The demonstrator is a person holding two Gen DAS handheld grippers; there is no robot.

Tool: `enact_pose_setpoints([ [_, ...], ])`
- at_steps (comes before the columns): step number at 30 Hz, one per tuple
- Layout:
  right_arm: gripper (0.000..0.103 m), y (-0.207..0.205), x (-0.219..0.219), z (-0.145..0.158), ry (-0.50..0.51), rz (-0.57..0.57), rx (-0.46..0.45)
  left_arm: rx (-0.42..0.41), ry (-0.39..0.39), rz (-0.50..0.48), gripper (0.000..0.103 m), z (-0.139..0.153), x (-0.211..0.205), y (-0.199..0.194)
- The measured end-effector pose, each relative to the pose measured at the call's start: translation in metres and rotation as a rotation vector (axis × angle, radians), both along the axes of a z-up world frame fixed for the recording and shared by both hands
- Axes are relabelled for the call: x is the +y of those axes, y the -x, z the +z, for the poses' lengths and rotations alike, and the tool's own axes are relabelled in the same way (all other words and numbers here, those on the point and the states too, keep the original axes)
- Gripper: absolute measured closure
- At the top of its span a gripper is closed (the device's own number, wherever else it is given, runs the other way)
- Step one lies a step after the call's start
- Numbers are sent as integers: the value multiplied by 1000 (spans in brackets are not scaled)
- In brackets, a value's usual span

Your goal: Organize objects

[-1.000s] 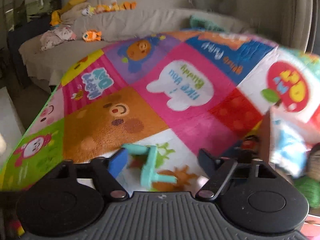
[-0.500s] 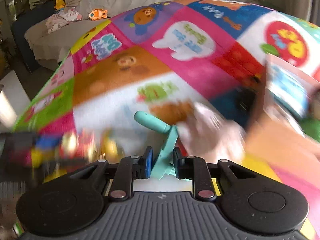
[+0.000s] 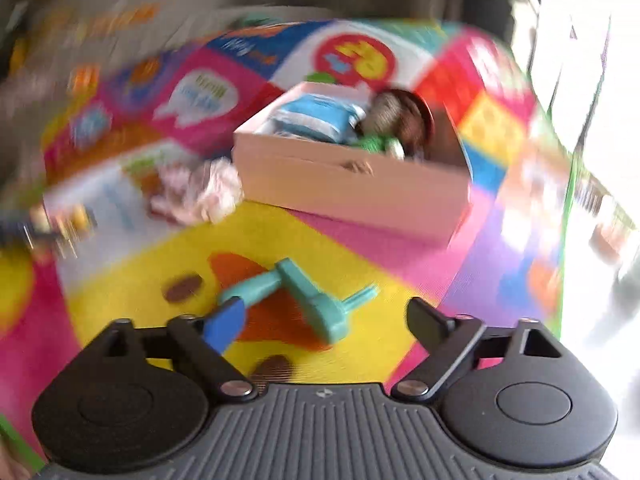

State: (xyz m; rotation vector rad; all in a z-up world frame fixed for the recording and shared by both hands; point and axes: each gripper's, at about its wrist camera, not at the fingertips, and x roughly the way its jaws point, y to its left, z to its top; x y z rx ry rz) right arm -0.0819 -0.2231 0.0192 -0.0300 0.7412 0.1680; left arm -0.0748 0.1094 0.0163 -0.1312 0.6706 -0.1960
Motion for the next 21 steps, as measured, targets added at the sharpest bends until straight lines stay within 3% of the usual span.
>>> enact_pose_setpoints([
  [2,12,-2,-7,-5,-127,-62,41,1,-9,-8,52,1,-6,-1],
  [4,12,-7,-1,-10,-169,-119,39,5,-11,-30,52,1,-13,-2],
  [9,12,-25,43,-26,-3,-105,-10,8,-25,-98,52,1,-32,-1],
  [12,27,-29,51,-24,23,-47,-22,5,-44,-108,52,1,-38,1],
  [17,33,-18,46,-21,56,11,-59,15,-27,-106,53,2,-35,-1],
  [20,48,-8,31,-11,32,19,-88,23,9,-122,54,5,-34,-2],
  [21,60,-5,25,-7,21,20,-100,17,25,-133,54,8,-35,-3],
])
